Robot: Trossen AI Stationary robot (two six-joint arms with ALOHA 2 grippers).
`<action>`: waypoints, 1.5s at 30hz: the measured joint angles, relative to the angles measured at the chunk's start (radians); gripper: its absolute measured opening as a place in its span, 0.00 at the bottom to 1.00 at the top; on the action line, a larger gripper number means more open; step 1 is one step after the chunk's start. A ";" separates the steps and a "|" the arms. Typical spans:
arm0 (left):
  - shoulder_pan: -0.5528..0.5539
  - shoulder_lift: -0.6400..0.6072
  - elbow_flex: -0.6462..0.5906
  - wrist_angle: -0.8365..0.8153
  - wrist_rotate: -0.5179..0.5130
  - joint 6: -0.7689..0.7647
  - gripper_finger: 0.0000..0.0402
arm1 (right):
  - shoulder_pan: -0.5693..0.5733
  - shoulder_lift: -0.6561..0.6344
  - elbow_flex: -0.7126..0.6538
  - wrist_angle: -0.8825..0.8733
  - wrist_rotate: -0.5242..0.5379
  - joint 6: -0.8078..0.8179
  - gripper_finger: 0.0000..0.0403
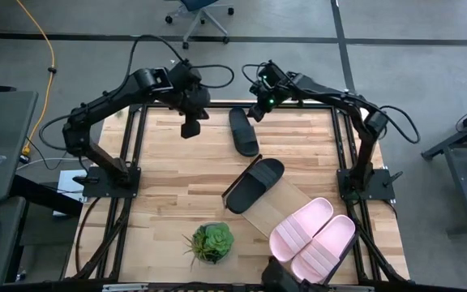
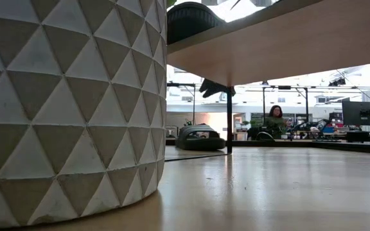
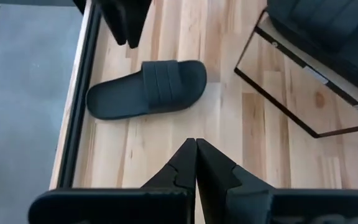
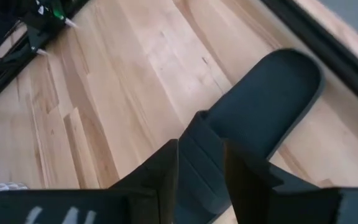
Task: Pick and place slides into the shelf
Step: Put the black slides on the shelf
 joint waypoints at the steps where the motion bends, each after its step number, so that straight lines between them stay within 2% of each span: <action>1: -0.012 -0.002 0.000 -0.004 -0.008 -0.007 0.00 | 0.000 0.007 0.000 -0.001 -0.009 -0.001 0.28; 9: -0.084 -0.006 0.000 -0.037 -0.009 -0.037 0.00 | 0.000 0.066 0.002 0.027 -0.042 -0.012 0.28; 14: -0.117 -0.006 0.000 -0.057 -0.061 -0.041 0.00 | 0.000 0.075 0.003 0.032 -0.044 -0.040 0.29; 24: -0.116 -0.006 0.000 -0.080 -0.060 -0.048 0.00 | 0.002 0.128 0.004 -0.006 -0.066 -0.051 0.29; 32: -0.116 -0.006 0.000 -0.105 -0.060 -0.056 0.00 | 0.014 0.160 0.004 -0.009 -0.030 -0.093 0.29; 36: -0.116 -0.006 0.000 -0.104 -0.060 -0.064 0.00 | 0.013 0.160 0.004 0.006 0.031 -0.106 0.29; 45: -0.116 -0.005 0.000 -0.104 -0.060 -0.064 0.00 | 0.007 0.210 0.004 0.036 0.022 -0.078 0.29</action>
